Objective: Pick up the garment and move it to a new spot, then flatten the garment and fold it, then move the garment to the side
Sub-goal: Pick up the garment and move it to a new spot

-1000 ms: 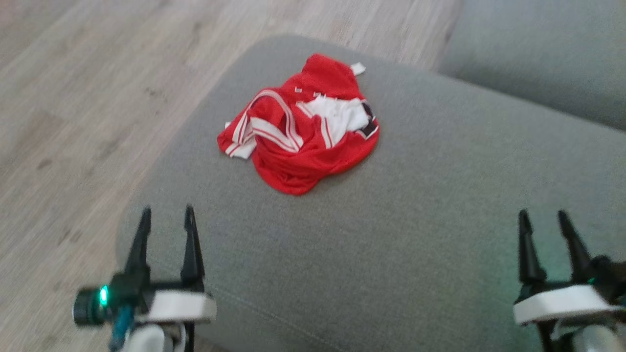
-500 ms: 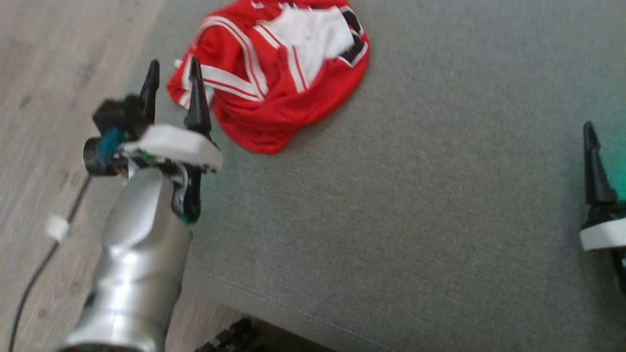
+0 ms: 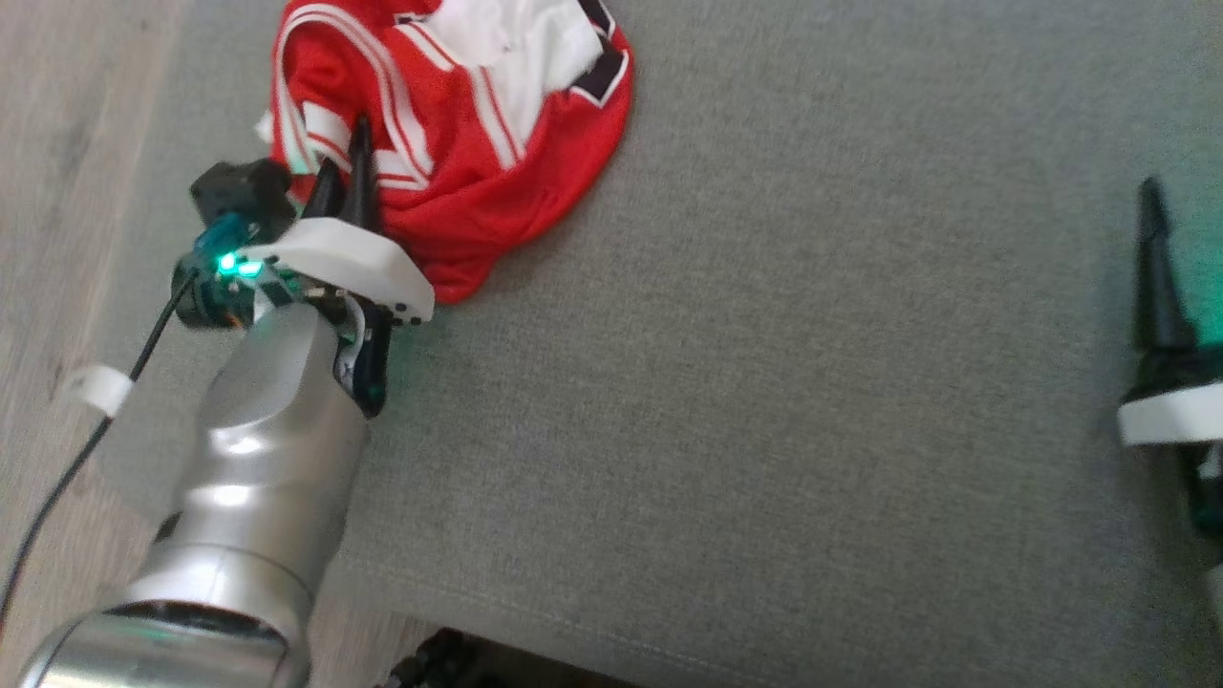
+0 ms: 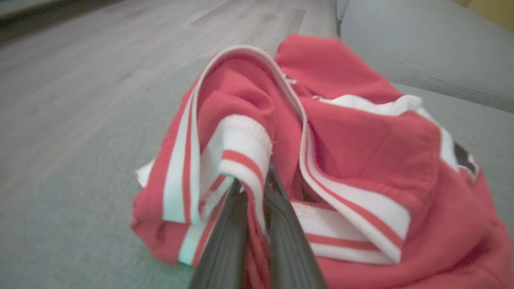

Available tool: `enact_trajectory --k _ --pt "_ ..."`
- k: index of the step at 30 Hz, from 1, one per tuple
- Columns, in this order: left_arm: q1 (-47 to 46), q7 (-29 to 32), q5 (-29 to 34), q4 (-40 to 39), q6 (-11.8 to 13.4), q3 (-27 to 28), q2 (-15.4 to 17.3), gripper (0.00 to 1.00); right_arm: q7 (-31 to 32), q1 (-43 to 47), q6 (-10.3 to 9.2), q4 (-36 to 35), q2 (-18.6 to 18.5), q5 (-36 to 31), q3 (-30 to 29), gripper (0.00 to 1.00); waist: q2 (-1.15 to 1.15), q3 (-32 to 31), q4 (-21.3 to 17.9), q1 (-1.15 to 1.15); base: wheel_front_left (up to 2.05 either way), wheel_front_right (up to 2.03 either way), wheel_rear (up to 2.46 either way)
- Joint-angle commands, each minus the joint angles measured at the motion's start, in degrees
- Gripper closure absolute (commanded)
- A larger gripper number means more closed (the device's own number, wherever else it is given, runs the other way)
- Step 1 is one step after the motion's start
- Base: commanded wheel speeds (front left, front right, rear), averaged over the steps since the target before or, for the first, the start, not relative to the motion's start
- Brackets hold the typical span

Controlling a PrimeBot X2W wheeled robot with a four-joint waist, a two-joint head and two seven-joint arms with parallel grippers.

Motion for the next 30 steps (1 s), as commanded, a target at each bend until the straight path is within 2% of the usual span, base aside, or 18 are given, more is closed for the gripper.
enact_trajectory --k 1,5,9,12,16,23,30 --pt "-1.43 -0.63 0.86 -1.79 -0.26 0.55 3.26 1.00 0.11 2.42 -0.04 -0.58 0.22 0.15 1.22 0.00 0.00 -2.91 -0.73 -0.01 0.00 0.00 0.00" --pt "-2.36 -0.74 5.75 -9.73 0.11 -0.87 5.67 1.00 0.11 3.30 -0.04 0.97 4.10 0.28 1.81 0.00 0.00 -9.68 -3.04 -0.01 0.00 0.00 0.00" --pt "-3.34 -0.76 8.57 -15.84 -0.17 -2.21 6.16 1.00 0.11 5.15 -0.04 1.65 8.17 0.26 2.61 0.00 0.00 -17.34 -7.24 -0.01 0.00 0.00 0.00" --pt "-4.74 -0.76 5.26 -18.40 -0.95 -3.18 4.60 1.00 0.11 7.38 -0.04 1.24 10.82 0.34 2.27 0.00 0.00 -22.06 -10.99 -0.01 0.00 0.00 0.00" --pt "-8.06 1.46 -0.12 -21.22 -1.09 -9.56 3.88 1.00 0.11 10.20 -0.04 0.10 13.61 0.11 1.89 0.00 0.00 -26.11 -16.52 -0.01 0.00 0.00 0.00" --pt "-13.80 3.36 -5.77 -24.37 -1.11 -16.61 5.37 1.00 0.11 12.70 -0.04 -0.53 15.60 0.06 1.35 0.00 0.00 -27.87 -25.00 -0.01 0.00 0.00 0.00" --pt "-10.23 2.77 -8.70 -22.94 -1.11 -22.52 6.11 1.00 0.11 12.33 -0.04 -0.14 17.10 -1.15 0.90 0.00 0.00 -24.91 -31.53 -0.01 0.00 0.00 0.00"
